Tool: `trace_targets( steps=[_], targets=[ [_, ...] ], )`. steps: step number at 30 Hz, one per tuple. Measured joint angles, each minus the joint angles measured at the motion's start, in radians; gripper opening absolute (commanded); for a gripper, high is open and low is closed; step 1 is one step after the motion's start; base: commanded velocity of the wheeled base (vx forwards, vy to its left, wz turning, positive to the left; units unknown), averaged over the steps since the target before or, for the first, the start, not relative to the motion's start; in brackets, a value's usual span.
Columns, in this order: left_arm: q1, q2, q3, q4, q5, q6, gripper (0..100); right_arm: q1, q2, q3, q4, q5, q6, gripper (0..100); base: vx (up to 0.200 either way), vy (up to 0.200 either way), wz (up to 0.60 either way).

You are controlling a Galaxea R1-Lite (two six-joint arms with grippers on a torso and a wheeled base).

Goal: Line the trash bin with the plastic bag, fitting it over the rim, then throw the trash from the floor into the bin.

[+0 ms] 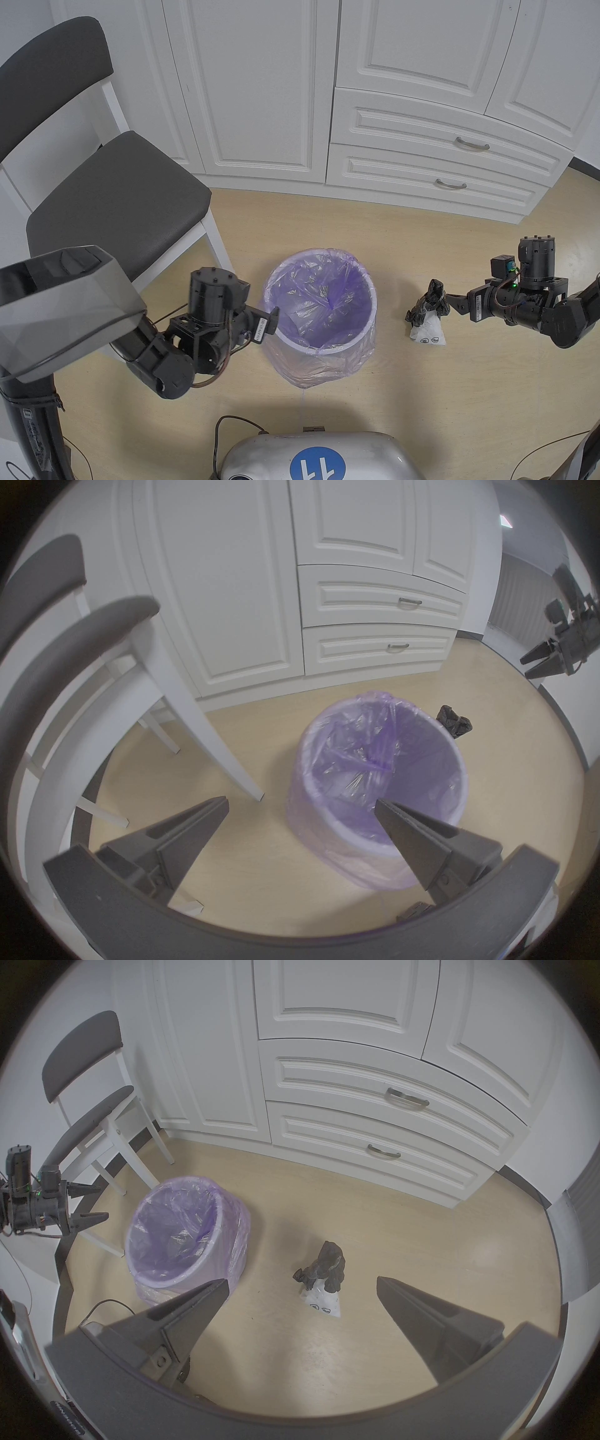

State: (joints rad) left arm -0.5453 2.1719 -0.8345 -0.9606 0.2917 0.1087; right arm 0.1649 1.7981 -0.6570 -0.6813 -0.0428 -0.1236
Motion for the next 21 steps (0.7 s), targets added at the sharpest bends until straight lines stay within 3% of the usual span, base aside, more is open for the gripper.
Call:
trace_targets(
  steps=[8, 21],
  targets=[
    [0.116, 0.037, 0.026, -0.050, -0.126, -0.004, 100, 0.018, 0.044, -0.021, -0.007, 0.000, 0.011, 100, 0.000, 0.000, 0.00],
    [0.118, 0.190, -0.281, -0.044, -0.144, -0.109, 100, 0.029, 0.095, -0.043, -0.074, -0.004, 0.063, 100, 0.000, 0.000, 0.00]
  ],
)
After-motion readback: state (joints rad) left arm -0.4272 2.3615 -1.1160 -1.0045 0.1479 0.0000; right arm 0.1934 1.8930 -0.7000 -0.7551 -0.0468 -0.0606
